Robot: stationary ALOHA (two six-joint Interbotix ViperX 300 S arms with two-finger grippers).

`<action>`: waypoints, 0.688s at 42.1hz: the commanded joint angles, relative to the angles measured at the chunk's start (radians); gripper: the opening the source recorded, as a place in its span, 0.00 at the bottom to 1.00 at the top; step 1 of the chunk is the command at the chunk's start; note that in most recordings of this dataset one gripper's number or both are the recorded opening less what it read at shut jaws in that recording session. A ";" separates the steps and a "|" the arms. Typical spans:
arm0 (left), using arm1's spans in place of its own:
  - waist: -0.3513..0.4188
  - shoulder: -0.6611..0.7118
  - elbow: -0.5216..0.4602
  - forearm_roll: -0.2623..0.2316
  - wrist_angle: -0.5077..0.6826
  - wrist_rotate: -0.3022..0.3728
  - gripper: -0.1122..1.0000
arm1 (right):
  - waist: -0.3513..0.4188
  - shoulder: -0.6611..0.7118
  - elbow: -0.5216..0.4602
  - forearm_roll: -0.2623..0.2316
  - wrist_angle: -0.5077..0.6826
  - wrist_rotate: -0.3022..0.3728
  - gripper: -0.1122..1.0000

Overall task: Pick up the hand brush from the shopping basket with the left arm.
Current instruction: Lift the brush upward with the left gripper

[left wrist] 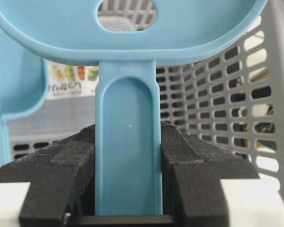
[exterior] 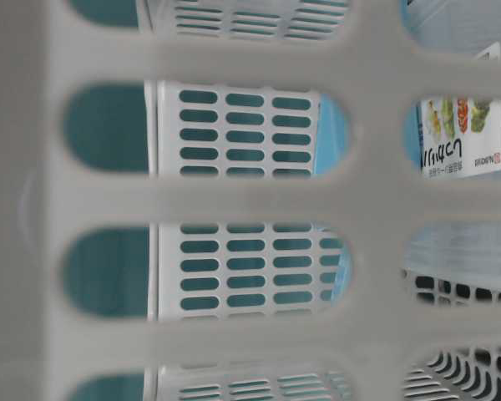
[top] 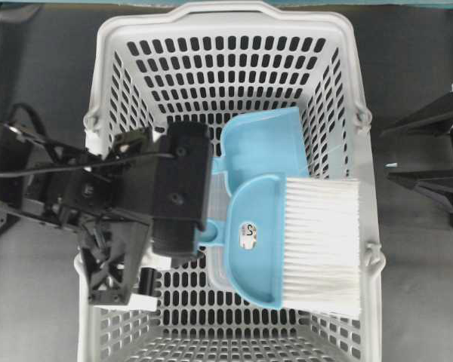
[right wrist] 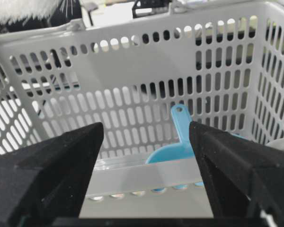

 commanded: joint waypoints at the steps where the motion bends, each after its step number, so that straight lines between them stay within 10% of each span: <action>1: 0.000 -0.002 -0.023 0.003 -0.006 0.003 0.32 | 0.002 0.005 -0.008 0.002 -0.011 0.002 0.73; 29: -0.002 0.040 0.008 0.003 -0.057 -0.006 0.32 | 0.002 -0.002 -0.006 0.002 -0.011 0.002 0.73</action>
